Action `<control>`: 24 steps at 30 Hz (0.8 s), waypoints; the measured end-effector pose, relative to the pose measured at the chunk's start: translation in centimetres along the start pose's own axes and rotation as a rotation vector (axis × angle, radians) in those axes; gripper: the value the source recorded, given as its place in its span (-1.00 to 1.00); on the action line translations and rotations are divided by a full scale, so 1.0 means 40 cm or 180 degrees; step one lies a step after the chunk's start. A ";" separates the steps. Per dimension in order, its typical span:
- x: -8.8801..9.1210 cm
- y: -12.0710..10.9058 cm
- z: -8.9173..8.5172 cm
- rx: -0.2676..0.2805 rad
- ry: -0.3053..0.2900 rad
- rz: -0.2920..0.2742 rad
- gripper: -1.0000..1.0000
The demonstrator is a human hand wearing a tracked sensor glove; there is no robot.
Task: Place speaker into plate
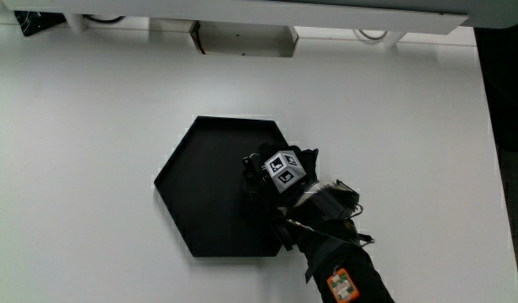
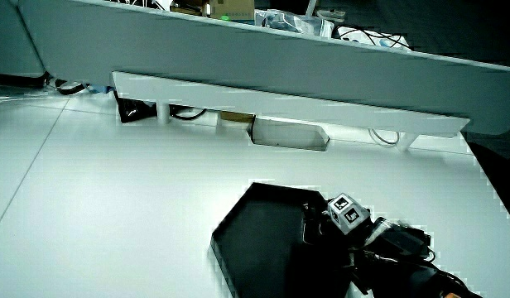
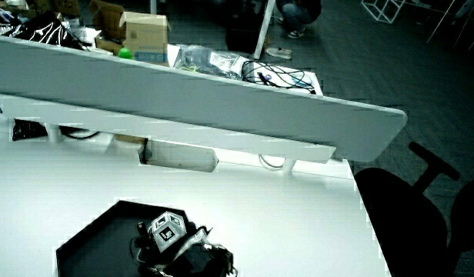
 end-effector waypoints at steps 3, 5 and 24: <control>-0.020 0.026 -0.022 -0.0195 -0.0121 0.0093 0.00; -0.018 0.027 -0.025 -0.0242 -0.0201 0.0079 0.00; -0.056 0.064 -0.053 -0.0703 -0.0557 0.0177 0.00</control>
